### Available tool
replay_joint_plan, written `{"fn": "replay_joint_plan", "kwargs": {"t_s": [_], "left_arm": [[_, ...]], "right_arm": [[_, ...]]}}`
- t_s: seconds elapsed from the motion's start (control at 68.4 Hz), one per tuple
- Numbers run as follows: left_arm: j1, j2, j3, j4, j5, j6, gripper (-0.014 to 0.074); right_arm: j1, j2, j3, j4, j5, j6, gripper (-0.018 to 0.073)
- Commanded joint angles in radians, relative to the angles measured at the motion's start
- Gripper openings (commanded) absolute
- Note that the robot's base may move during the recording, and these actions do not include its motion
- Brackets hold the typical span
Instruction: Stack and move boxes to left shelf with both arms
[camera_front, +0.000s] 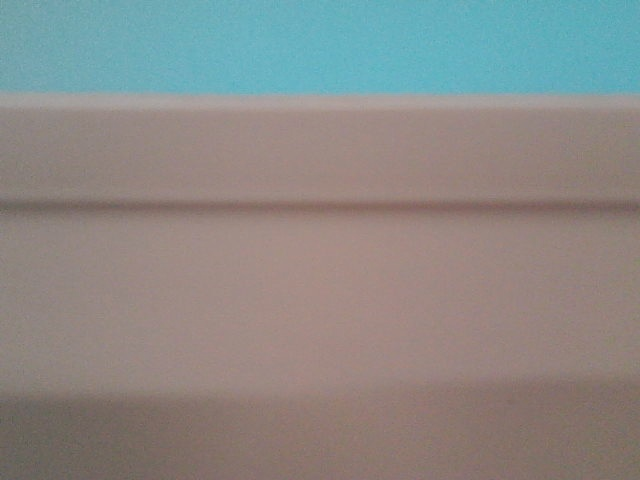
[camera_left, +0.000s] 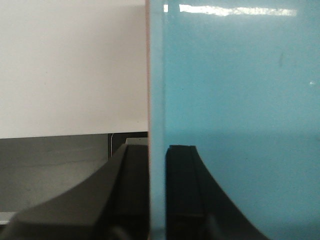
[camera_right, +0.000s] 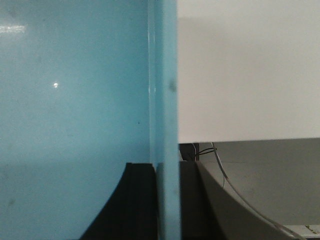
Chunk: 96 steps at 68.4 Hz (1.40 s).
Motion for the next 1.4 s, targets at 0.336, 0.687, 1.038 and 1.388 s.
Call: {"fn": "replay_joint_plan", "kwargs": {"t_s": [0.336, 0.687, 1.038, 1.388], "left_arm": [[-0.018, -0.038, -0.045, -0.076, 0.071, -0.001, -0.0012], [-0.018, -0.038, -0.045, -0.076, 0.071, -0.001, -0.0012], [-0.018, -0.038, -0.045, -0.076, 0.071, -0.001, -0.0012], [-0.018, -0.038, -0.045, -0.079, 0.071, -0.001, -0.0012]], "right_arm": [[0.004, -0.034, -0.031, -0.021, 0.018, 0.003, 0.0057], [0.004, -0.034, -0.031, -0.021, 0.018, 0.003, 0.0057], [0.004, -0.034, -0.031, -0.021, 0.018, 0.003, 0.0057], [0.004, -0.034, -0.031, -0.021, 0.018, 0.003, 0.0057]]}}
